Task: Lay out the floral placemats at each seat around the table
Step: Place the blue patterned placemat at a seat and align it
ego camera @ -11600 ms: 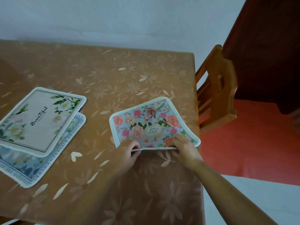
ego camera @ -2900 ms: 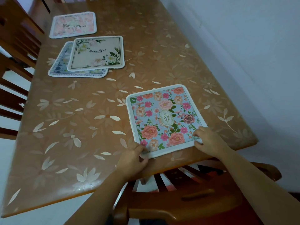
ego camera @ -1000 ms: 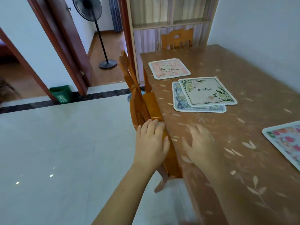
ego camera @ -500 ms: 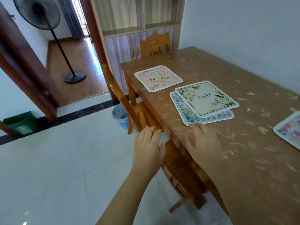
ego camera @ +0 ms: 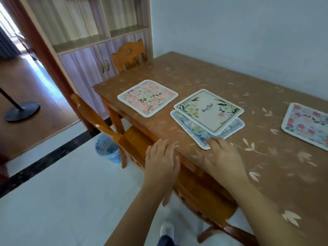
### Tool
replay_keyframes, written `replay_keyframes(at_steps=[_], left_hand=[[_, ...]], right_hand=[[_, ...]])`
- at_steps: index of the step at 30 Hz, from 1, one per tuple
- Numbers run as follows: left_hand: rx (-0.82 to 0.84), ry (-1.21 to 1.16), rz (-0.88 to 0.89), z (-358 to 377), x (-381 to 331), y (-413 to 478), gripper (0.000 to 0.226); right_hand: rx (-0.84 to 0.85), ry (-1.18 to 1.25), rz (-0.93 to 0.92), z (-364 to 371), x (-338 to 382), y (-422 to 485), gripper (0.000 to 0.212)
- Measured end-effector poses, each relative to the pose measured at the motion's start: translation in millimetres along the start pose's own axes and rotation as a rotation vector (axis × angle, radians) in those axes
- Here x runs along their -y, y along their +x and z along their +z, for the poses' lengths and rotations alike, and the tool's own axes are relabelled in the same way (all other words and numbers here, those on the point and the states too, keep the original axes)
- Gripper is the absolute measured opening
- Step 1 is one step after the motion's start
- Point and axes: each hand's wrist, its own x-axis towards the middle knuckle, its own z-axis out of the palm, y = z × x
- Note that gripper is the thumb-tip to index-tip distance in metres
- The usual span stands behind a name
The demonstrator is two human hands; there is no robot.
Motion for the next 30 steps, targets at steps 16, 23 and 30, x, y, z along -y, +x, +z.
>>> replay_keyframes(at_steps=[16,23,30], left_hand=[[0.140,-0.019,0.381,53,66,189,0.030],[0.165,-0.067,0.494,93,100,244,0.035],[0.349,-0.160,0.639,138,132,291,0.032]], right_hand=[[0.092,-0.046,0.223,59,-10,135,0.041],[0.085,-0.076,0.358,80,-9,172,0.040],[0.127,-0.124,0.546,122,6,209,0.042]])
